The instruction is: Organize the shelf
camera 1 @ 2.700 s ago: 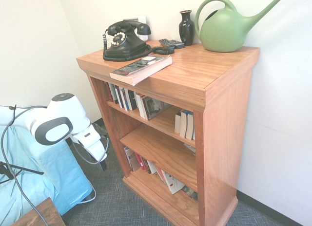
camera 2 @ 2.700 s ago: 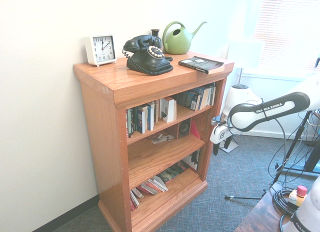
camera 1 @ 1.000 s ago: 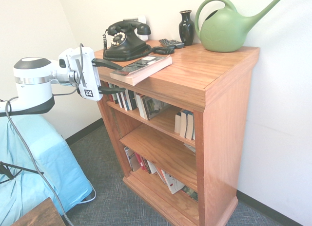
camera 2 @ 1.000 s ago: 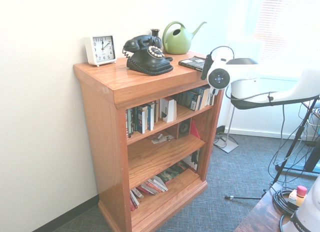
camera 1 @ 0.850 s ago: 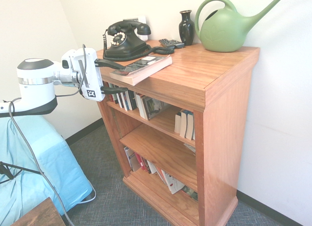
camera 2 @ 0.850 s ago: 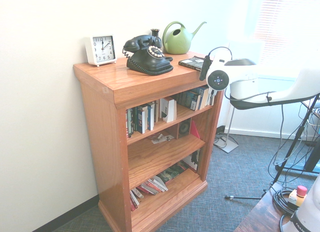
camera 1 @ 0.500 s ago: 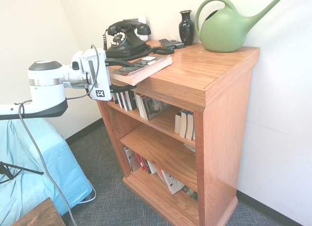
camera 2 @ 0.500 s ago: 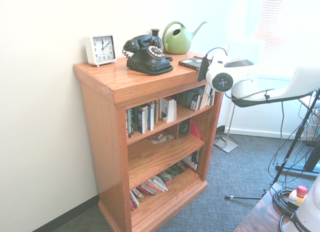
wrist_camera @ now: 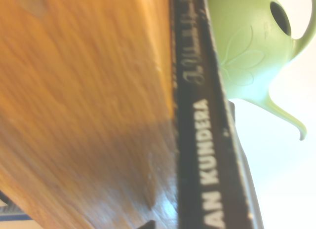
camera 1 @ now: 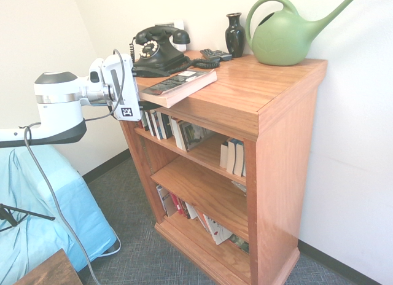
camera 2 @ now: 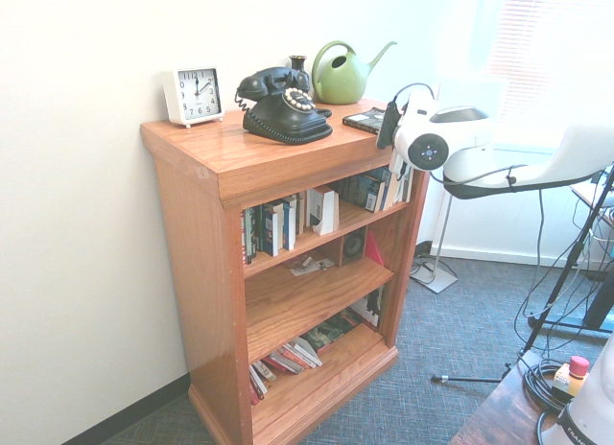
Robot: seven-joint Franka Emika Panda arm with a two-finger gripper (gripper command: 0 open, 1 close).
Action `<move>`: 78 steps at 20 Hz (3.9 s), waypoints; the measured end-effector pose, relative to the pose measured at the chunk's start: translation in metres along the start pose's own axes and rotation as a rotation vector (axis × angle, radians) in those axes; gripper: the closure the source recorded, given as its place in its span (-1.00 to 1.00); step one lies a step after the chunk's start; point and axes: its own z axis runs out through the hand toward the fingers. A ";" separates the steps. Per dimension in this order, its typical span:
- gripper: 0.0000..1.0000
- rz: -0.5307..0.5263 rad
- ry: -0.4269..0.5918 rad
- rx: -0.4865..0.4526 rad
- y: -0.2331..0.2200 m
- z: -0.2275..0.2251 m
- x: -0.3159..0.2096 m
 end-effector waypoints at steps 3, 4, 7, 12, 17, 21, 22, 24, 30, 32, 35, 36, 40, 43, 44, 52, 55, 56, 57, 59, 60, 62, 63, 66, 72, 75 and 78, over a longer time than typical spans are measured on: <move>1.00 0.002 0.000 -0.003 0.002 0.001 0.001; 1.00 0.002 0.001 -0.004 0.003 0.002 0.002; 1.00 0.000 0.003 -0.005 0.004 0.001 0.004; 1.00 -0.007 -0.002 -0.002 0.000 0.003 0.001; 1.00 -0.012 -0.006 0.002 -0.005 0.005 -0.001; 1.00 -0.013 -0.005 0.003 -0.006 0.004 -0.001; 1.00 -0.012 -0.005 0.004 -0.006 0.004 -0.001; 1.00 -0.004 -0.009 0.005 -0.006 0.004 0.000; 1.00 0.147 -0.083 0.048 0.022 -0.012 0.015; 1.00 0.226 -0.111 0.079 0.045 -0.028 0.017; 1.00 0.337 -0.152 0.126 0.081 -0.056 0.006; 1.00 0.372 -0.165 0.144 0.093 -0.064 0.000; 1.00 0.484 -0.227 0.203 0.123 -0.086 -0.035; 1.00 0.546 -0.275 0.240 0.132 -0.091 -0.065; 1.00 0.563 -0.291 0.253 0.132 -0.090 -0.075; 1.00 0.554 -0.416 0.341 0.087 -0.072 -0.137; 1.00 0.524 -0.455 0.366 0.060 -0.058 -0.151; 1.00 0.518 -0.468 0.373 0.053 -0.053 -0.154; 1.00 0.514 -0.475 0.380 0.046 -0.049 -0.157; 1.00 0.516 -0.484 0.387 0.036 -0.040 -0.158; 1.00 0.521 -0.486 0.391 0.030 -0.035 -0.156; 1.00 0.535 -0.497 0.405 0.019 -0.024 -0.154; 1.00 0.542 -0.502 0.415 0.013 -0.019 -0.152; 1.00 0.569 -0.507 0.447 -0.008 -0.006 -0.148; 1.00 0.647 -0.552 0.489 -0.063 0.017 -0.145; 1.00 0.674 -0.578 0.499 -0.083 0.026 -0.144; 1.00 0.711 -0.589 0.512 -0.093 0.036 -0.141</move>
